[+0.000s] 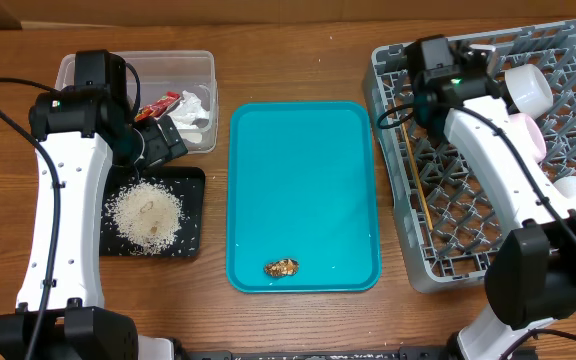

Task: Sort waste into correct bins and load items into the dishwasher
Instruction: 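Lift the white plate and stand it upright in the rack, then reach the left gripper to the brown food scrap and grasp it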

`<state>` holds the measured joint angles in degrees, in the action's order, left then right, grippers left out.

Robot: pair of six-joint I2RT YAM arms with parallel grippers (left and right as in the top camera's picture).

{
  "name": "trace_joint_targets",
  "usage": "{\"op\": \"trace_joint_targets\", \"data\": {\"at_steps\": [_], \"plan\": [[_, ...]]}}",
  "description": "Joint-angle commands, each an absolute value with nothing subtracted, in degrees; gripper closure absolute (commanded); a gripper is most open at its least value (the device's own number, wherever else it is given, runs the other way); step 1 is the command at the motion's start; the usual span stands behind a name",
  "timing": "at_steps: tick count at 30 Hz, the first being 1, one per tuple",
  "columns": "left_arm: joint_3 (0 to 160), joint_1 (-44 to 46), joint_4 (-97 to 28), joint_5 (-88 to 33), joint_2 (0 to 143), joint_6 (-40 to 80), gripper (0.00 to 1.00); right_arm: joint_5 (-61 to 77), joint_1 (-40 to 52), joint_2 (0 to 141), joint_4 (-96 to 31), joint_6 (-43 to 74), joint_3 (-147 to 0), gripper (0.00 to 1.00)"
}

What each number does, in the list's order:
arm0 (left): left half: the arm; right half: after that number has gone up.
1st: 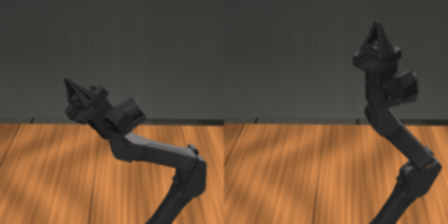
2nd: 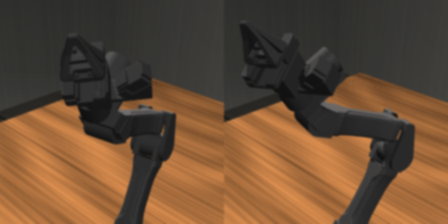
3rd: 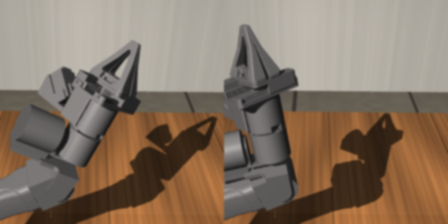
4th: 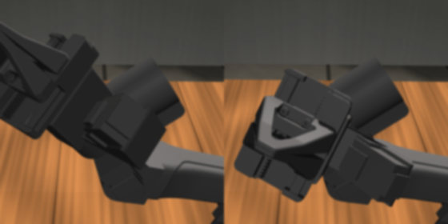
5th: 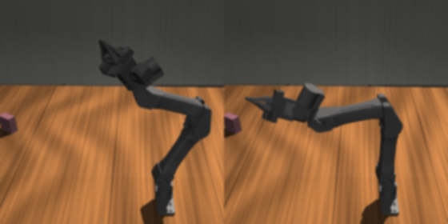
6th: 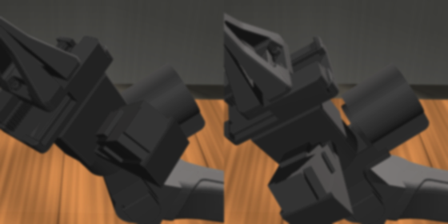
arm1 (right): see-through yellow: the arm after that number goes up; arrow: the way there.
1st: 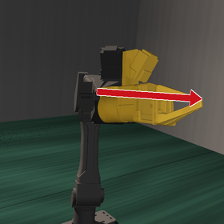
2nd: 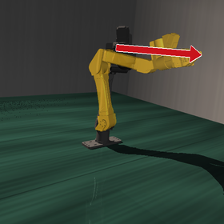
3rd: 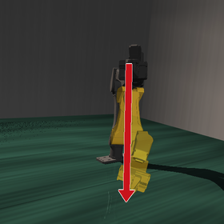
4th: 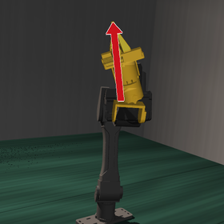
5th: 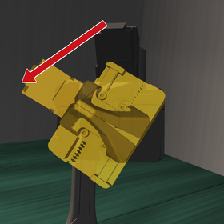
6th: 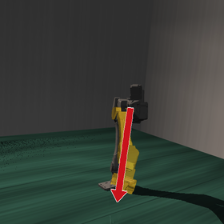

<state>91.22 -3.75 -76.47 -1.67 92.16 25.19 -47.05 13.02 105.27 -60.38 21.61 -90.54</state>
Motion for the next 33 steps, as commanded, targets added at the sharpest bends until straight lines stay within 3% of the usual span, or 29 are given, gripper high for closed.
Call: {"op": "trace_joint_targets", "data": {"at_steps": [1, 3, 5, 6, 10, 15, 20, 33], "plan": [[91.13, -3.73, -76.29, -1.52, 91.77, 25.96, 0.0, -40.82, 16.36, 102.3, -60.27, 22.76, -90.48, 0.89], [91.13, -3.73, -76.29, -1.52, 91.77, 25.96, 0.0, -37.36, 16.99, 99.61, -60.27, 22.79, -90.48, 0.58], [91.13, -3.73, -76.29, -1.52, 91.77, 25.96, 0.0, -33.85, 16.97, 96.82, -59.9, 22.76, -90.5, 0.37], [91.13, -3.73, -76.29, -1.5, 91.77, 25.96, 0.0, -31.86, 16.97, 95.22, -59.86, 22.74, -90.5, 0.28], [91.11, -3.73, -76.29, -1.5, 91.77, 25.96, 0.0, -21.54, 16.97, 90.26, -60.05, 22.02, -90.5, 0.11], [91.13, -3.73, -76.29, -1.83, 91.77, 25.96, 0.0, 0.75, 16.97, 88.79, -62.83, 16.27, -90.35, 0.05], [91.11, -2.48, -76.29, -6.02, 91.77, 25.74, 0.0, 2.2, 16.29, 89.01, -68.69, 16.51, -90.32, 0.05], [91.05, 20.71, -78.39, -5.93, 95.39, 13.26, 0.0, 2.24, 2.2, 89.01, -72.55, 16.4, -90.32, 0.0]]}}
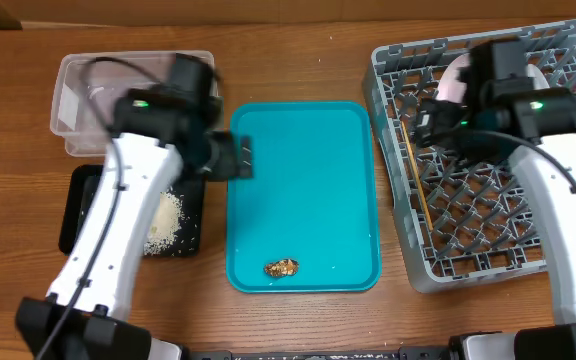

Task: Sort waste into correct bins and load items into the dishwasher
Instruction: 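Reach the left gripper to the brown food scrap and grasp it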

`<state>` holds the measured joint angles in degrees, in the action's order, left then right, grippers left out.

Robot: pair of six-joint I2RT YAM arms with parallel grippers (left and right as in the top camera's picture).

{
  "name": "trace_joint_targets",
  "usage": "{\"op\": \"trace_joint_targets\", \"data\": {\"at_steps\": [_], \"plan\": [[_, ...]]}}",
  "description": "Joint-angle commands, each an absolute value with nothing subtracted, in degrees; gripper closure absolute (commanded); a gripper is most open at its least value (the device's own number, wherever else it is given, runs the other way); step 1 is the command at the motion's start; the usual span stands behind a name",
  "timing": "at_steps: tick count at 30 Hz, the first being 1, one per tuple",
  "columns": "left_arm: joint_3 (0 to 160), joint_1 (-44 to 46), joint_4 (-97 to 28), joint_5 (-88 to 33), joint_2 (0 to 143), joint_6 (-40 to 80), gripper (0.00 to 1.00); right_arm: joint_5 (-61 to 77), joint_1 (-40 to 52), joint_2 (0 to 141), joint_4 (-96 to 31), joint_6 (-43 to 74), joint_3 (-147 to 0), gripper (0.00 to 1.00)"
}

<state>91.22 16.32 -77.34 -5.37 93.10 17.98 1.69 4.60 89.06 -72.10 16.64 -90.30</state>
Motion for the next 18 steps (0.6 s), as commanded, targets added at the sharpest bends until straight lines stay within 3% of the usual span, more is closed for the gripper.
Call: {"op": "trace_joint_targets", "data": {"at_steps": [1, 9, 18], "plan": [[90.96, 22.68, -79.22, -5.76, 96.31, 13.02, 0.0, 2.26, 1.21, 89.01, -72.97, 16.43, -90.32, 0.0], [87.31, 34.3, -82.98, -4.75, 106.08, 13.39, 0.0, 2.26, -1.74, 89.01, -74.02, 16.45, -90.32, 0.0], [82.04, 39.57, -84.38, -5.61, 116.2, 13.52, 0.0, 2.26, -1.74, 89.01, -74.04, 16.45, -90.32, 0.0]]}}
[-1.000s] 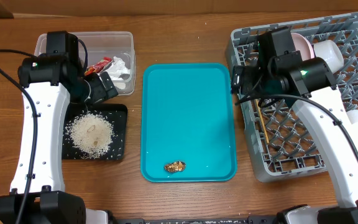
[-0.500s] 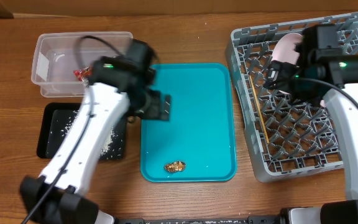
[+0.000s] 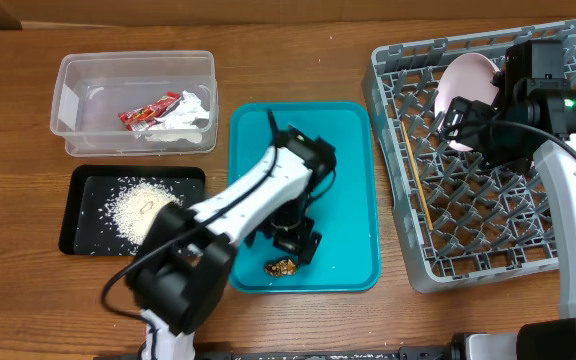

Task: Sort waste into correct bins and load items into the dishwasher
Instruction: 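Reach the left gripper to the brown food scrap and grasp it, then carry the food scrap left and drop it onto the black tray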

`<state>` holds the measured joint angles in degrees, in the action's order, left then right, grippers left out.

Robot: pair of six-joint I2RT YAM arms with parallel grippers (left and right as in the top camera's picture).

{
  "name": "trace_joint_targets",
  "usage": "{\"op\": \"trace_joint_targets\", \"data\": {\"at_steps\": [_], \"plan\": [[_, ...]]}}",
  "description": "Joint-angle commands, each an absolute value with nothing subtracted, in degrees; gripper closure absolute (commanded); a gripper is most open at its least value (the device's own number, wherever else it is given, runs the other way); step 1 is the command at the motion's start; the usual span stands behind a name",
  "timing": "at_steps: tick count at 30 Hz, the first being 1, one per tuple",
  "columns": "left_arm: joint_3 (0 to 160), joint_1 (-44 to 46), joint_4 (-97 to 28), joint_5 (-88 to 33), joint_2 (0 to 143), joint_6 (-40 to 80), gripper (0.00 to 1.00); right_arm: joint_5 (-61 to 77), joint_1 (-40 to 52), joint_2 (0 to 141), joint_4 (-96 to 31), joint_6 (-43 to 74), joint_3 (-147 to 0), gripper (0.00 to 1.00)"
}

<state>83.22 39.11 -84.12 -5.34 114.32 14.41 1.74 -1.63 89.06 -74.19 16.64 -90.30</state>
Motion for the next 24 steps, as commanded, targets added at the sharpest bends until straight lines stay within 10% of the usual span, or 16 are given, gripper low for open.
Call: {"op": "trace_joint_targets", "data": {"at_steps": [1, 12, 24], "plan": [[81.58, 39.62, -84.36, -5.85, 117.1, 13.52, 0.0, 2.26, -1.74, 89.01, -74.04, 16.45, -90.32, 0.0], [76.93, 39.68, -78.96, -6.81, 119.24, 13.5, 0.07, 2.26, -1.74, 89.01, -74.04, 16.45, -90.32, 0.0], [75.13, 39.68, -74.74, -7.51, 119.24, 13.54, 0.62, 2.26, -1.74, 89.01, -74.02, 16.45, -90.32, 0.0]]}}
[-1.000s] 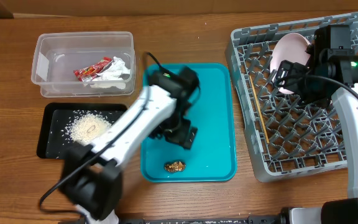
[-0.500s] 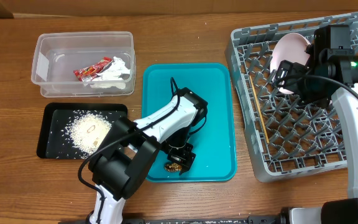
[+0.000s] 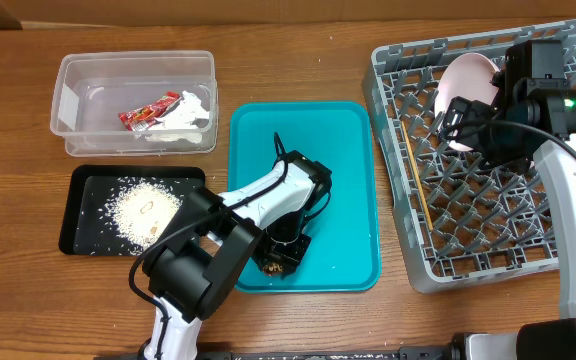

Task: Sort waste into correct bins and load items into the dishwasher
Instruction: 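Carry the food scrap left and drop it onto the black tray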

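A brown food scrap (image 3: 274, 268) lies at the near end of the teal tray (image 3: 348, 170). My left gripper (image 3: 284, 256) has come down right over the scrap, its fingers apart on either side of it. A pink bowl (image 3: 465, 82) stands on edge in the far left part of the grey dish rack (image 3: 488, 215). My right gripper (image 3: 455, 128) hangs at the bowl's near rim. The arm hides whether its fingers still hold that rim.
A clear bin (image 3: 133, 105) at the far left holds a red wrapper (image 3: 148, 113) and white scraps. In front of it a black tray (image 3: 86, 235) carries a heap of rice (image 3: 144, 212). A thin stick (image 3: 420, 190) lies along the rack's left side.
My left gripper has dropped from just behind the brown scrap to right on top of it, partly covering it. The right arm and the pink bowl have not moved.
My left gripper was first at the clear bin and the right at the rack's far left corner. Then the left was at the teal tray's left edge, and later down the tray near the scrap. The pink bowl came to stand in the rack's far left part.
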`<state>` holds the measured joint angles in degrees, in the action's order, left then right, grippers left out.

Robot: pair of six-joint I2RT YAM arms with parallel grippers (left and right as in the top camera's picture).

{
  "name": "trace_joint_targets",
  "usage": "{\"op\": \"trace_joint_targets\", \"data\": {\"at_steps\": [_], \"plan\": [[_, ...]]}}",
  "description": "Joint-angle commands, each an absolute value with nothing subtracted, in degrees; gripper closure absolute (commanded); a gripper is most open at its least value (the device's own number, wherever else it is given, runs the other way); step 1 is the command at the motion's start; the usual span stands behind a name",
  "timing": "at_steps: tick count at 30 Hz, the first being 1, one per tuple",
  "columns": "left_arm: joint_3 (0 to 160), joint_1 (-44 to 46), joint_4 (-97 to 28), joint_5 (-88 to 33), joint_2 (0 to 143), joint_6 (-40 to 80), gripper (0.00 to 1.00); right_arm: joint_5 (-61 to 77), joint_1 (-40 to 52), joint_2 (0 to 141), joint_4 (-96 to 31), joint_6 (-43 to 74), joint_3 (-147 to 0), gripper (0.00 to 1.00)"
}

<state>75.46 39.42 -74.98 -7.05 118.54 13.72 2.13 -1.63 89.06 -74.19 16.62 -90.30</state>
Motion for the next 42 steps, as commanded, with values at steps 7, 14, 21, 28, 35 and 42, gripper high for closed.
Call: {"op": "trace_joint_targets", "data": {"at_steps": [7, 14, 21, 28, 35, 42], "plan": [[75.68, 38.72, -74.7, -6.87, 119.22, 15.66, 0.79, 2.26, -1.74, 89.01, -74.06, 16.45, -90.32, 0.0], [79.99, 33.17, -75.16, -6.85, 115.44, 17.17, 0.82, 2.24, -1.74, 89.01, -74.06, 16.45, -90.32, 0.0], [82.76, 23.4, -75.55, -2.24, 104.42, 18.96, 0.8, 2.24, -1.74, 89.01, -74.06, 16.45, -90.32, 0.0], [82.76, 8.69, -76.18, 1.04, 93.8, 20.51, 0.78, 2.24, -1.74, 89.01, -74.06, 16.45, -90.32, 0.0], [82.67, -5.06, -74.5, -0.64, 91.77, 22.35, 0.79, 2.26, -1.74, 89.01, -74.04, 16.45, -90.32, 0.0], [82.59, -11.16, -71.66, 7.79, 92.18, 26.33, 0.75, 2.26, -1.74, 89.01, -74.06, 16.45, -90.32, 0.0]]}}
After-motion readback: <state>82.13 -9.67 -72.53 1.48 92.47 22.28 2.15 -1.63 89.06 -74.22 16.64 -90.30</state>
